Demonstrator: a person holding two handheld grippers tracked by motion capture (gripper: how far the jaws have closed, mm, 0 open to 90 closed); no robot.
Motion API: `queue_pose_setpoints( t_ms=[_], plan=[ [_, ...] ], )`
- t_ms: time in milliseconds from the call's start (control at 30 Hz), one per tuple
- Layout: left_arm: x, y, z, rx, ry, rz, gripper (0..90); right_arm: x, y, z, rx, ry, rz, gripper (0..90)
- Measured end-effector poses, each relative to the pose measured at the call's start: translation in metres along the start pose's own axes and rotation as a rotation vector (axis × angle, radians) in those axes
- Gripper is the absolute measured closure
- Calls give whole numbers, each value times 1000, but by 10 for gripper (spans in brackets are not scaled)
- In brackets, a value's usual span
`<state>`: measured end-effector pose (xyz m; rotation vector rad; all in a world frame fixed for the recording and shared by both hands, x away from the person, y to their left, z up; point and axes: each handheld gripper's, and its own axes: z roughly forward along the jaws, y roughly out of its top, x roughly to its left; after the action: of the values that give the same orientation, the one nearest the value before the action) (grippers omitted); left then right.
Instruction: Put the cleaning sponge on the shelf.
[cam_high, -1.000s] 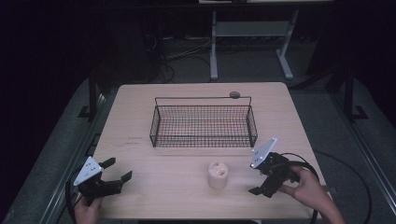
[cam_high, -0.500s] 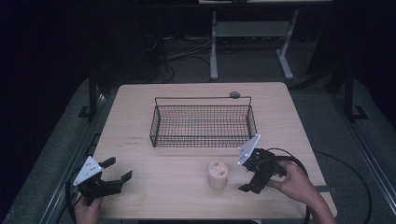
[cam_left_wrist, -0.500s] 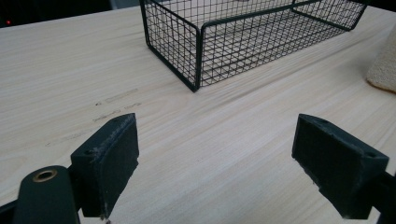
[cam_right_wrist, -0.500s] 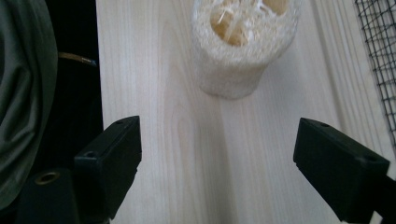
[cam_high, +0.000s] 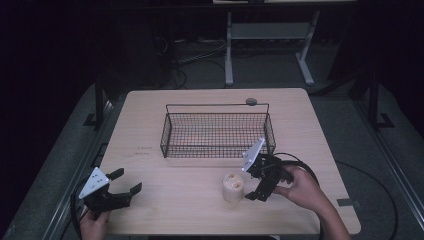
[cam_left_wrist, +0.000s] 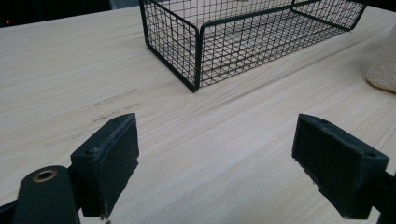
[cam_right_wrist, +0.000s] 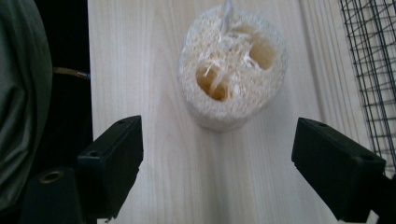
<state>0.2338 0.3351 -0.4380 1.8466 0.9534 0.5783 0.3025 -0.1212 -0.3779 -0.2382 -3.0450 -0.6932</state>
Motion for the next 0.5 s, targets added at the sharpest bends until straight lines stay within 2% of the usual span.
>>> queue_pose_setpoints(
  t_ms=[500],
  plan=[
    [2, 0, -1, -6, 2, -4, 140, -8, 21, 13, 45, 10, -13, 165]
  ],
)
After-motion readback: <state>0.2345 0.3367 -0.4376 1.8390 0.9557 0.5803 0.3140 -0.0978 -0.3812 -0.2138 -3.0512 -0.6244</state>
